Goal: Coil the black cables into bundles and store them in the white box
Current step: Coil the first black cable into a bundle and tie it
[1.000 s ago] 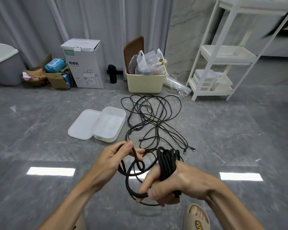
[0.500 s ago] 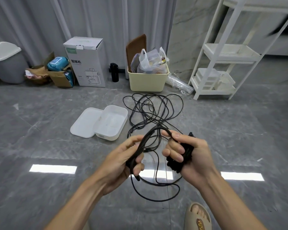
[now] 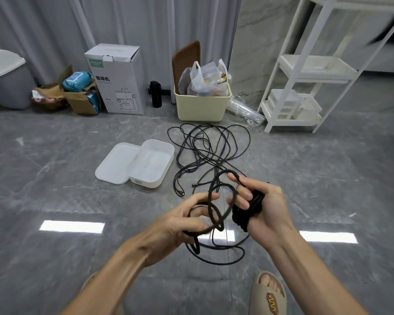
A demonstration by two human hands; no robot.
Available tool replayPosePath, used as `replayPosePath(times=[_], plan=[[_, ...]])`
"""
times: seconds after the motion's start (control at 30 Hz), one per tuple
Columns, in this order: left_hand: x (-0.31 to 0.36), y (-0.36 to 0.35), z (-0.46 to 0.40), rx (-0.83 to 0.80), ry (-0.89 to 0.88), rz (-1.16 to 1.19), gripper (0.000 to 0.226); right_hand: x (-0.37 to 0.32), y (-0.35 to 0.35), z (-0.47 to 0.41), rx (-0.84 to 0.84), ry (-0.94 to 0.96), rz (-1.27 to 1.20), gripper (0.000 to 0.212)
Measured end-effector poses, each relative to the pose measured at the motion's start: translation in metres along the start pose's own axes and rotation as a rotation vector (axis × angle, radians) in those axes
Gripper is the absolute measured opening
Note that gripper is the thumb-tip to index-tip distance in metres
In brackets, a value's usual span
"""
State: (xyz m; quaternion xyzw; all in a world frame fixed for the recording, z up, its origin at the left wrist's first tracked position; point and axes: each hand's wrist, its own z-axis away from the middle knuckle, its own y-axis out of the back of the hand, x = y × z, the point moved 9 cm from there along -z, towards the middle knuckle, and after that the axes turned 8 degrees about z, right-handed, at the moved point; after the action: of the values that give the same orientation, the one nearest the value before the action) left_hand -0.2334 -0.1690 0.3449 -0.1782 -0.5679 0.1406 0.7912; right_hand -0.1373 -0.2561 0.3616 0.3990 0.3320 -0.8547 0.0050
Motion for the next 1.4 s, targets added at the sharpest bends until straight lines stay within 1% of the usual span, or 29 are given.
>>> replayPosePath(times=[0.07, 0.17, 0.23, 0.27, 0.33, 0.43, 0.47, 0.53, 0.6, 0.67, 0.7, 0.73, 0.77, 0.8, 0.87, 0.9, 0.93, 1.0, 1.07, 1.17, 1.23, 1.3, 1.4], plan=[[-0.002, 0.000, 0.001, 0.005, 0.045, -0.187, 0.080, 0.001, 0.002, 0.000, 0.006, -0.013, -0.013, 0.022], [-0.009, 0.007, -0.001, 0.114, 0.099, -0.487, 0.086, 0.002, 0.006, -0.002, 0.036, -0.013, 0.010, 0.020], [-0.013, 0.013, -0.001, 0.195, 0.132, -0.596, 0.084, 0.003, 0.010, -0.003, 0.063, -0.012, 0.009, 0.019], [-0.013, 0.017, -0.001, 0.233, 0.138, -0.655, 0.080, 0.003, 0.012, -0.004, 0.074, -0.011, 0.006, 0.019], [-0.008, 0.024, 0.000, 0.292, 0.130, -0.864, 0.069, 0.003, 0.016, -0.004, 0.089, -0.002, 0.017, 0.018], [-0.002, 0.025, 0.000, 0.327, 0.094, -1.160, 0.074, 0.005, 0.015, -0.003, 0.071, 0.016, 0.099, 0.020], [-0.002, 0.023, 0.000, 0.335, 0.088, -1.218, 0.075, 0.007, 0.012, -0.002, 0.055, 0.017, 0.132, 0.022], [-0.002, 0.020, -0.001, 0.361, 0.064, -1.261, 0.074, 0.013, 0.004, 0.000, 0.020, 0.007, 0.163, 0.027], [0.002, 0.017, -0.002, 0.395, -0.018, -1.262, 0.071, 0.017, -0.003, 0.001, -0.010, -0.007, 0.146, 0.028], [0.003, 0.014, -0.002, 0.376, -0.091, -1.209, 0.075, 0.017, -0.006, 0.002, -0.025, -0.018, 0.123, 0.025], [0.003, 0.013, -0.001, 0.369, -0.112, -1.142, 0.072, 0.018, -0.008, 0.002, -0.032, -0.026, 0.107, 0.024], [0.006, 0.011, 0.001, 0.375, -0.152, -1.066, 0.058, 0.018, -0.009, 0.002, -0.042, -0.034, 0.085, 0.022], [0.012, 0.009, 0.004, 0.404, -0.201, -0.981, 0.035, 0.017, -0.010, 0.002, -0.053, -0.038, 0.065, 0.021], [0.018, 0.006, 0.006, 0.425, -0.235, -0.908, 0.017, 0.017, -0.011, 0.002, -0.062, -0.037, 0.052, 0.020], [0.024, 0.006, 0.007, 0.481, -0.281, -0.855, 0.038, 0.016, -0.011, 0.001, -0.062, -0.024, 0.061, 0.020], [0.023, 0.011, 0.007, 0.508, -0.264, -0.844, 0.041, 0.016, -0.010, 0.001, -0.056, -0.016, 0.080, 0.020], [0.022, 0.016, 0.007, 0.537, -0.231, -0.815, 0.037, 0.015, -0.009, 0.001, -0.048, -0.009, 0.105, 0.021], [0.017, 0.026, 0.008, 0.577, -0.148, -0.687, 0.029, 0.015, -0.004, 0.000, -0.020, 0.002, 0.172, 0.021], [0.012, 0.036, 0.010, 0.582, -0.100, -0.572, 0.030, 0.015, 0.002, 0.000, 0.019, 0.005, 0.239, 0.021], [0.008, 0.041, 0.010, 0.573, -0.073, -0.417, 0.037, 0.011, 0.012, -0.001, 0.090, 0.026, 0.372, 0.017], [0.003, 0.045, 0.009, 0.600, -0.059, -0.177, 0.044, 0.009, 0.016, -0.001, 0.130, 0.049, 0.469, 0.013], [-0.002, 0.050, 0.008, 0.623, -0.049, 0.089, 0.044, 0.007, 0.015, -0.001, 0.135, 0.093, 0.562, 0.013], [-0.006, 0.058, 0.008, 0.629, -0.032, 0.323, 0.042, 0.001, 0.015, -0.001, 0.136, 0.152, 0.651, 0.017]])
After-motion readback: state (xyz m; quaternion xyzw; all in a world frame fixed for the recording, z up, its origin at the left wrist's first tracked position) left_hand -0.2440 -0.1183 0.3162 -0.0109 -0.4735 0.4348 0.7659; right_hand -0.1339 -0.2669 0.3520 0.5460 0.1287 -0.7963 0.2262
